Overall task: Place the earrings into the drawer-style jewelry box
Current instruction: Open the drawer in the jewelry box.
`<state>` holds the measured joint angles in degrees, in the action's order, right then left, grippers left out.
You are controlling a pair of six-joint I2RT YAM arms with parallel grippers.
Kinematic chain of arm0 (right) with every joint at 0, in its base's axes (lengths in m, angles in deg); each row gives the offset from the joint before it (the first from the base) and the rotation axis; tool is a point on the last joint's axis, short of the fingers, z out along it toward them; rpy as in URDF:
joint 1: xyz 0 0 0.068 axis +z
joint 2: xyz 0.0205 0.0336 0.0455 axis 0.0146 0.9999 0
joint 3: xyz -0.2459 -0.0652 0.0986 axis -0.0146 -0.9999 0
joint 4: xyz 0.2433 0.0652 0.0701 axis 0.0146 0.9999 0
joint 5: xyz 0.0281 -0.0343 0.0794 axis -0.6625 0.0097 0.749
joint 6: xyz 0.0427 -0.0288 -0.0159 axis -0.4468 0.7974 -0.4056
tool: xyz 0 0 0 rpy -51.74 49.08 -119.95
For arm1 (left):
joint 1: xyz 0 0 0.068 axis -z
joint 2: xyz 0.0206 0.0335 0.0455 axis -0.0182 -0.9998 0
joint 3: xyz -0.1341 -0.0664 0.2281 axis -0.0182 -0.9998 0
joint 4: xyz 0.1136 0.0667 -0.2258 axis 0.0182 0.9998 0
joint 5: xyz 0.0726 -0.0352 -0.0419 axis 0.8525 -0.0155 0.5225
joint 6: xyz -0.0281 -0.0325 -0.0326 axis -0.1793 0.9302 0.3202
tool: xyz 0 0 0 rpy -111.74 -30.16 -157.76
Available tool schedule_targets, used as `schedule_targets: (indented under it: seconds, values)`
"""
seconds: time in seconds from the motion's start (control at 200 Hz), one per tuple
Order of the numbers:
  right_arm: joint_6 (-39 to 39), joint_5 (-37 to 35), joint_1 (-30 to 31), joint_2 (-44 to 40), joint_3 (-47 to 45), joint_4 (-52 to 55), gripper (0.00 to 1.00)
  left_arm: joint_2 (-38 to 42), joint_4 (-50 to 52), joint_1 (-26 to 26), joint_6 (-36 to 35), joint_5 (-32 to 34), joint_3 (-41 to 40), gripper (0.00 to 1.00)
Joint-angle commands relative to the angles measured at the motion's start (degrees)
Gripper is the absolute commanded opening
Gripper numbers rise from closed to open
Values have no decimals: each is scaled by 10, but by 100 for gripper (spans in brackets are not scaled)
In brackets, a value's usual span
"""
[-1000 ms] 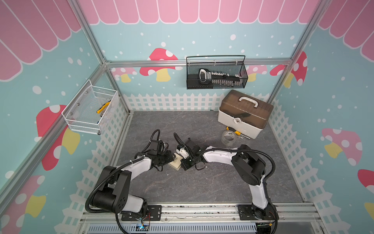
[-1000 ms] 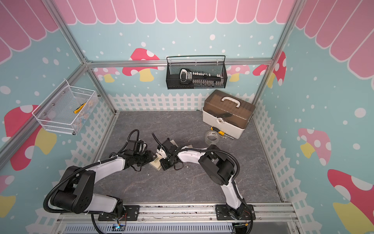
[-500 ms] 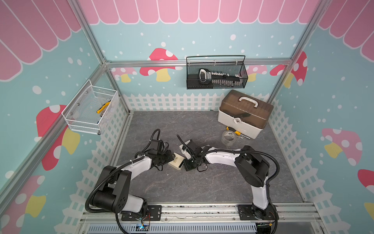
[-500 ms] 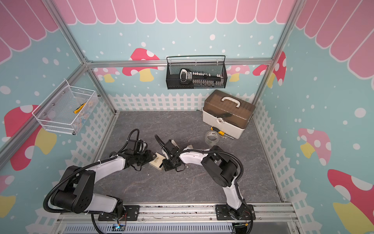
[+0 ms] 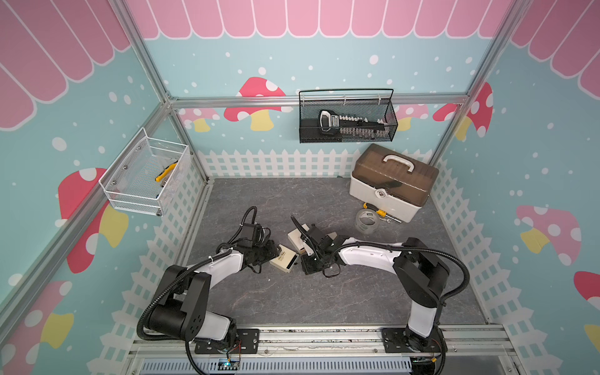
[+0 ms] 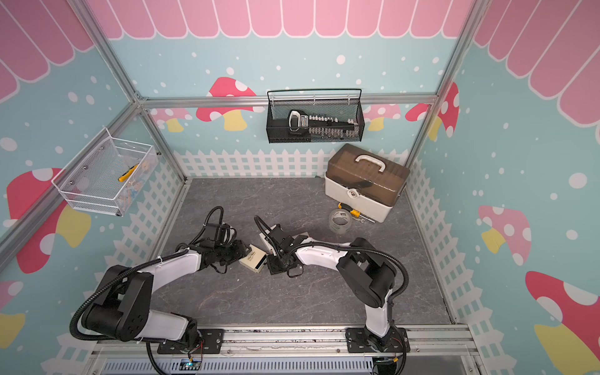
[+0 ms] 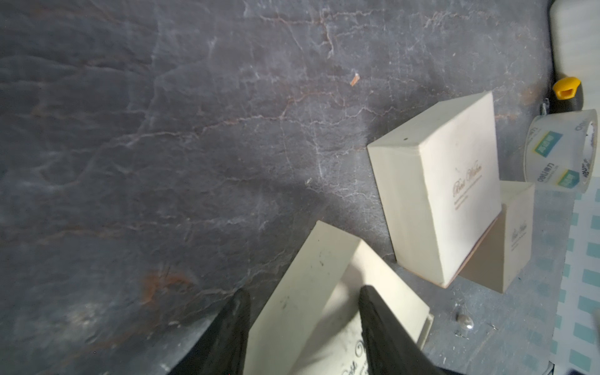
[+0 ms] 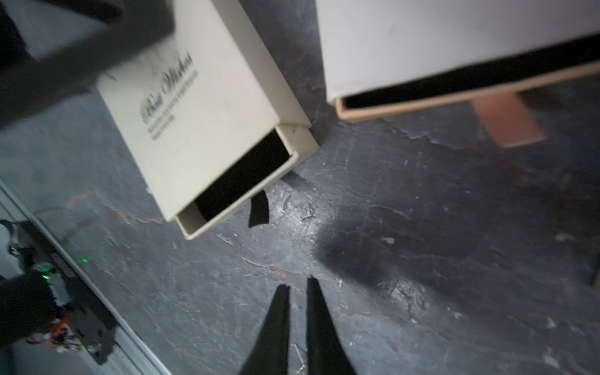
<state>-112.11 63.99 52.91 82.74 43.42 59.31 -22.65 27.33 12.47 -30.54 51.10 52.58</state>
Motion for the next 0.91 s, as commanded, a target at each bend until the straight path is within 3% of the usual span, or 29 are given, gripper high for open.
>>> schedule_targets:
  seconds: [0.0,0.25,0.565,0.68,0.9]
  values:
    - [-56,-17,-1,-33,-5,-19,36,12,1,-3,11,-8,-30,55]
    - [-97,-25,-6,-3,23,-2,39,34,-40,8,36,-72,-62,54]
    - [-101,-67,-11,22,46,36,32,86,-29,48,77,-51,-81,52]
    - [-101,-63,-12,29,48,47,31,94,-19,52,78,-40,-80,58]
    - [-99,-32,-11,37,50,31,28,80,-23,61,70,-53,-76,55]
